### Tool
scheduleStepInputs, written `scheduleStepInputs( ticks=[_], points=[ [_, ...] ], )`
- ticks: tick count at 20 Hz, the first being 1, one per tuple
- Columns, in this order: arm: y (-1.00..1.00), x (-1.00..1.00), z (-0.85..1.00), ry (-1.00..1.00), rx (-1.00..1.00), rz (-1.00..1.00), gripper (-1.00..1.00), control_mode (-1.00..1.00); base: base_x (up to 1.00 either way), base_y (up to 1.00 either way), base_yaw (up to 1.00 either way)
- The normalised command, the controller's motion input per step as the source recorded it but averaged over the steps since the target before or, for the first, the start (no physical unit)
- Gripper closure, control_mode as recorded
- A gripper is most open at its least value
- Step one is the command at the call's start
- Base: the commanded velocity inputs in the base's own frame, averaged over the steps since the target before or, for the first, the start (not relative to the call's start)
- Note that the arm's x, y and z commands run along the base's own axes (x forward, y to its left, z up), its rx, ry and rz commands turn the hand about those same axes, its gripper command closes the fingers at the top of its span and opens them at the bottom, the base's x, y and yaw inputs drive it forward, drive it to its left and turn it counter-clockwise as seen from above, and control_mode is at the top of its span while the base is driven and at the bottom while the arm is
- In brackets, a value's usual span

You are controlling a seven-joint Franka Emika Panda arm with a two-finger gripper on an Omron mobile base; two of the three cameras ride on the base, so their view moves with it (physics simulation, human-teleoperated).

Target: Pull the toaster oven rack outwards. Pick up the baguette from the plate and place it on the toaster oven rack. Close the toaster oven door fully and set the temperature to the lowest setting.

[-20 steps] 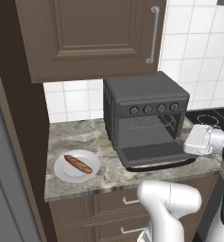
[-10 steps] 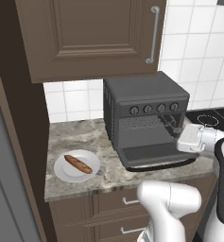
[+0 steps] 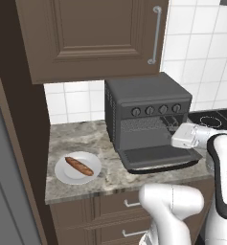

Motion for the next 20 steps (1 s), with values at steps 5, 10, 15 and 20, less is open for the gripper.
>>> scheduleStepInputs(
  ticks=[5,10,15,20],
  points=[
    [0.0,0.25,-0.01,0.0,0.08,0.0,-1.0,-1.0,0.0,0.0,0.0],
    [0.0,0.2,-0.13,0.0,0.0,0.0,-1.0,-1.0,0.0,0.0,0.0],
    [0.01,0.23,-0.09,0.0,0.0,-0.01,-1.0,-1.0,0.0,0.0,0.0],
    [0.01,0.25,-0.12,-0.02,-0.01,-0.04,-1.0,-1.0,0.0,0.0,0.0]
  ],
)
